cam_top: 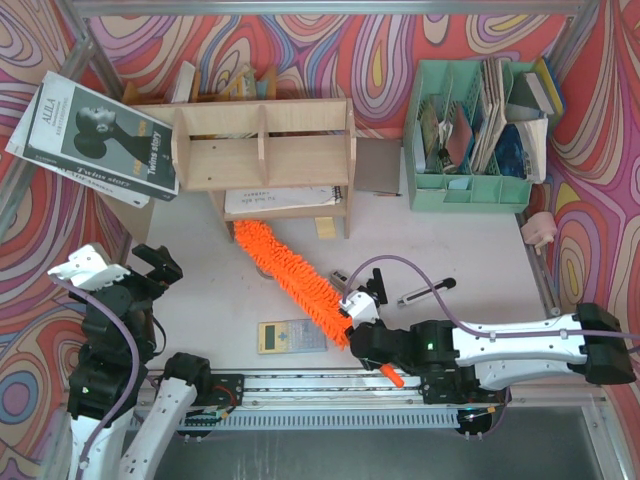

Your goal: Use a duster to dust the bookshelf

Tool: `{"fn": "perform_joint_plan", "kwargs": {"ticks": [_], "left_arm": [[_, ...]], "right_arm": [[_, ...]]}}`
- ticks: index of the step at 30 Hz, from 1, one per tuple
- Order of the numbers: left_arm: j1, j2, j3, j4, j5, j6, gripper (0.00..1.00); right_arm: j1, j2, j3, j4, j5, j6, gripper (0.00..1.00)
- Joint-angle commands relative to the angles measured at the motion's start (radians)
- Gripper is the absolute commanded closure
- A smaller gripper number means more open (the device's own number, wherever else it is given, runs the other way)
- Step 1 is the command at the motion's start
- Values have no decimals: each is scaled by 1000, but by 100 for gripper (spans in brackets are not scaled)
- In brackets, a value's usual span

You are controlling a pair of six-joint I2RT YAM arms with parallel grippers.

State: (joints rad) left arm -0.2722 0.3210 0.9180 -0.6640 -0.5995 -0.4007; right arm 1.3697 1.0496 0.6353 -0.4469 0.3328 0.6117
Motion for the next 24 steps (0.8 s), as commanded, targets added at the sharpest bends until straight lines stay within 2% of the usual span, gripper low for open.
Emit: {"fn": "perform_joint_plan", "kwargs": {"ticks": [1,17,24], "left_arm": [[5,7,-12,0,-14,-5,1],[5,6,-13,0,-14,-4,2],[5,7,-13,0,-13,-4,1]], "right_arm": [[8,41,22,52,120,48,100],[5,221,132,157,248,23,100],[-11,327,206,202,218,-24,100]]}}
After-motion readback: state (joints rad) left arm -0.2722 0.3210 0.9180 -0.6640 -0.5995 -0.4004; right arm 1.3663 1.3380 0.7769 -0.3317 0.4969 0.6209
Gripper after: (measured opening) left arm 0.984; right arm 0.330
